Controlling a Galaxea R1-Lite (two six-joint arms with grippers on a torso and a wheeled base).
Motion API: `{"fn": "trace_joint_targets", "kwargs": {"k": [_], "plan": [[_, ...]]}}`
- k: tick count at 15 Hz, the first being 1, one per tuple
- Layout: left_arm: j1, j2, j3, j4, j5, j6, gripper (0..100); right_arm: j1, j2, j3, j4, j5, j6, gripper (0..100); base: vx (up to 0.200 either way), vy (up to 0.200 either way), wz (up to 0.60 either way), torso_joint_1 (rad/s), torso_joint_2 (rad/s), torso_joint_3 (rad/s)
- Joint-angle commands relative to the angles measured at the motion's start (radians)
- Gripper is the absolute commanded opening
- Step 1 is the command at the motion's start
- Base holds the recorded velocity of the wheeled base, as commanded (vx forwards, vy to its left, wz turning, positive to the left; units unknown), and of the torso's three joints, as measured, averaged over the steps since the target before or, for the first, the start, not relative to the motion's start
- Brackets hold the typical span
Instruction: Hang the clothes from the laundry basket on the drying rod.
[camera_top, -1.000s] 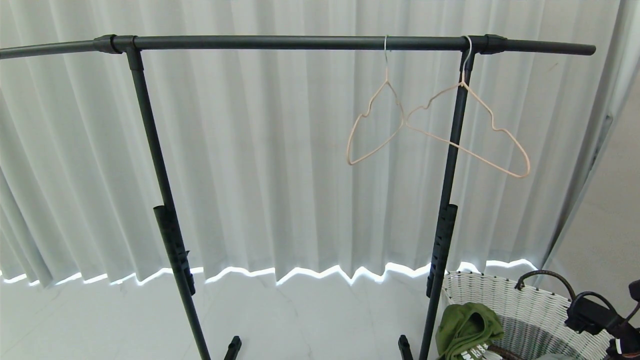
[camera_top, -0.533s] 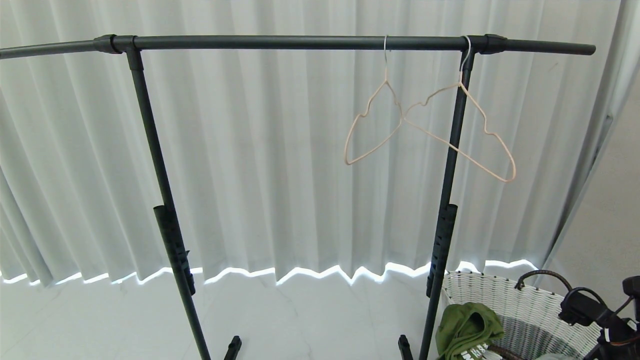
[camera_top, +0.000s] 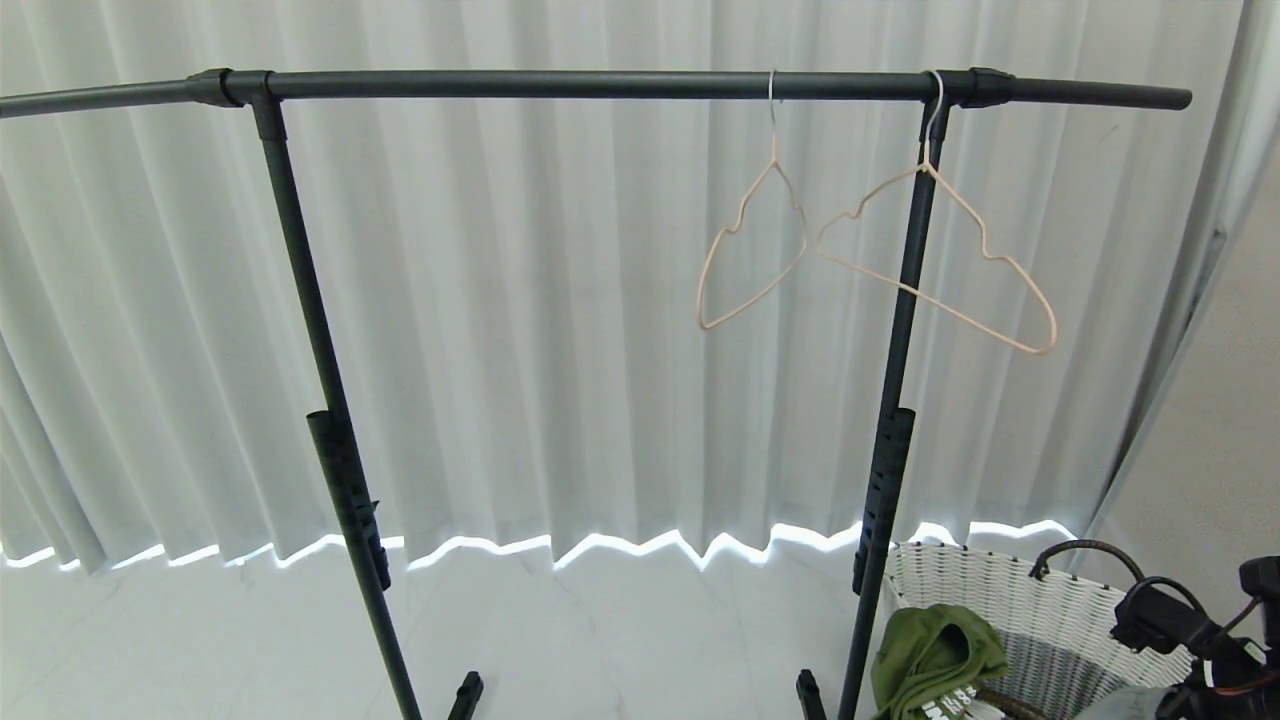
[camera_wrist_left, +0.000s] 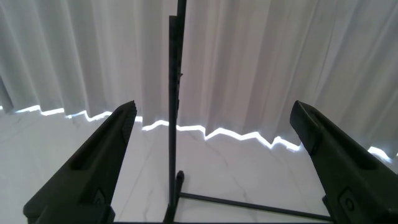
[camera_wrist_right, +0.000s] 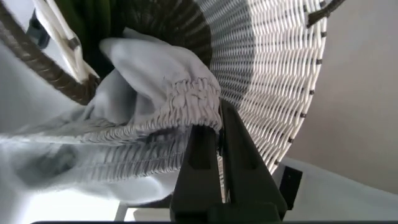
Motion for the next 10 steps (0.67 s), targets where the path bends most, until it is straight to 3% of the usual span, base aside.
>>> {"fn": "trace_joint_targets", "kwargs": {"k": [1, 4, 6, 7, 8, 10], "plan": [[0.001, 0.0, 0.0, 0.0, 0.001, -0.001, 100, 0.0, -0.128, 0.042, 0.004, 0.002, 0.011, 0, 0.0, 0.0, 0.0, 0.0, 0.0, 0.0], [0.001, 0.0, 0.0, 0.0, 0.001, -0.001, 100, 0.018, -0.378, 0.061, 0.099, 0.002, 0.097, 0, 0.0, 0.0, 0.0, 0.0, 0.0, 0.0], [0.001, 0.0, 0.0, 0.0, 0.001, -0.001, 100, 0.064, -0.587, -0.027, 0.329, 0.011, 0.237, 0, 0.0, 0.0, 0.0, 0.0, 0.0, 0.0], [0.001, 0.0, 0.0, 0.0, 0.001, -0.001, 100, 0.072, -0.619, -0.044, 0.373, 0.012, 0.261, 0, 0.0, 0.0, 0.0, 0.0, 0.0, 0.0], [0.001, 0.0, 0.0, 0.0, 0.001, -0.001, 100, 0.12, -0.803, -0.159, 0.659, 0.022, 0.38, 0, 0.0, 0.0, 0.0, 0.0, 0.0, 0.0], [0.001, 0.0, 0.0, 0.0, 0.001, -0.001, 100, 0.164, -0.976, -0.272, 0.893, 0.048, 0.499, 0, 0.0, 0.0, 0.0, 0.0, 0.0, 0.0]]}}
